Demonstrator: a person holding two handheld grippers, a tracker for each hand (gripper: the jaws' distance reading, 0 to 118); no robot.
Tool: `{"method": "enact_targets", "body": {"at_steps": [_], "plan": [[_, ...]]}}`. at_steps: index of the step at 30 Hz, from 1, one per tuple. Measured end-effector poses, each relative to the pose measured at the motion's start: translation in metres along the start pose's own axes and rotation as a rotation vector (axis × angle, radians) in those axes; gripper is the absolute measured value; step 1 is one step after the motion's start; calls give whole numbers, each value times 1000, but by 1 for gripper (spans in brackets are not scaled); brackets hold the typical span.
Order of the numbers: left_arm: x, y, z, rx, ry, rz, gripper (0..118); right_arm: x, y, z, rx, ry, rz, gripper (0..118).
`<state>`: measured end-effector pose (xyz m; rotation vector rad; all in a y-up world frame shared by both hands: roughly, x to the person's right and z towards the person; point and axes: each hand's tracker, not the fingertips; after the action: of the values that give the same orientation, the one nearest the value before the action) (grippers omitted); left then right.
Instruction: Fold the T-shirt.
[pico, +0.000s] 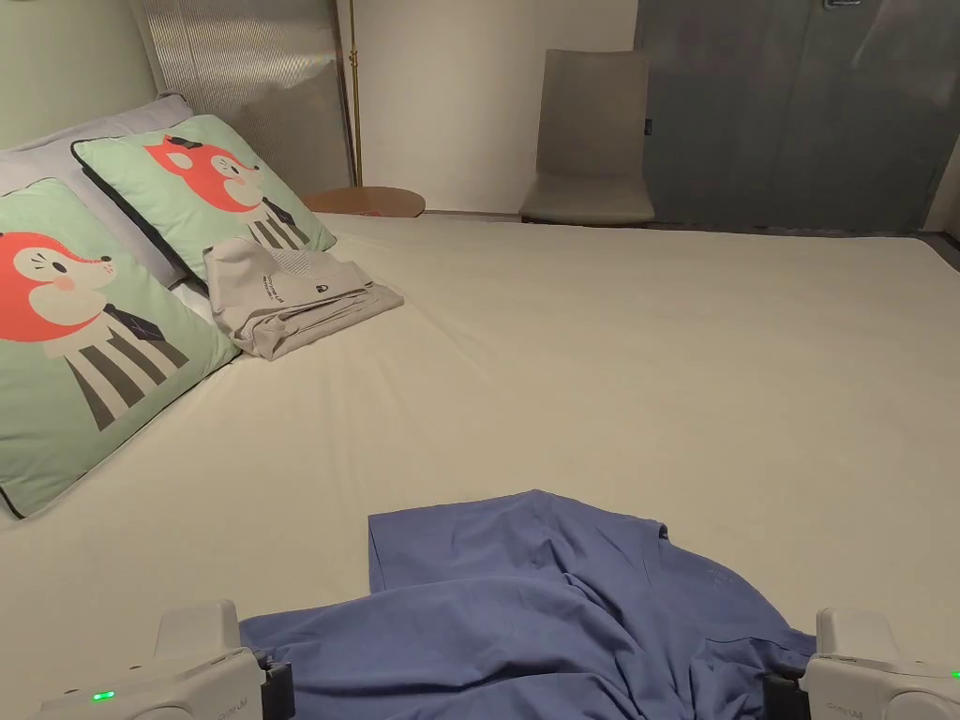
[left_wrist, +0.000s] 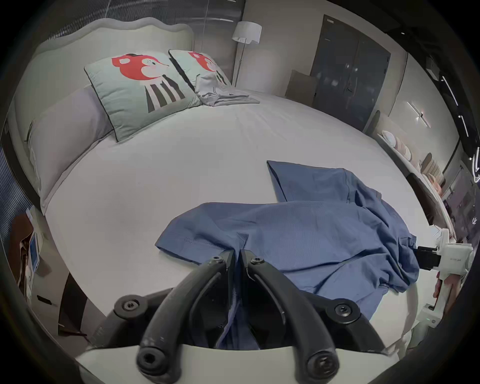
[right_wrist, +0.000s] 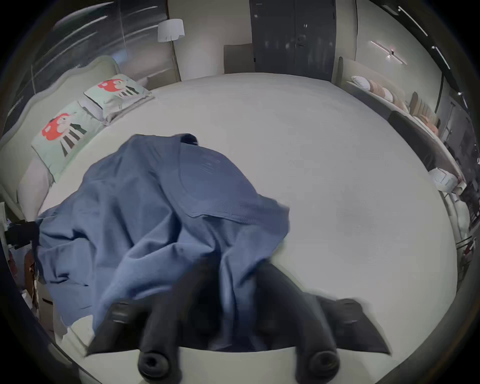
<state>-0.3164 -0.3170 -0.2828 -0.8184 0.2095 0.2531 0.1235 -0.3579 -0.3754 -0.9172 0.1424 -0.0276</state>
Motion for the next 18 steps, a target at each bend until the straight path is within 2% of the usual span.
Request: {"method": "enact_targets", "body": {"at_steps": [1,4,9,13,18], "plan": [[0,1,2,3,-2,1,2,0,3,4,21,17,4,7],[0,11,15,22,-24,11,2,1,16,31,113,23,10,6],[1,47,48,123,-70,7,2,15,52,95,307,57,-40,6],[9,96,75,218,-110,-25,2,25,88,148,452,81,-76,6],[26,168,95,323,-138,-70,2,27,138,195,592,48,-50,6]]}}
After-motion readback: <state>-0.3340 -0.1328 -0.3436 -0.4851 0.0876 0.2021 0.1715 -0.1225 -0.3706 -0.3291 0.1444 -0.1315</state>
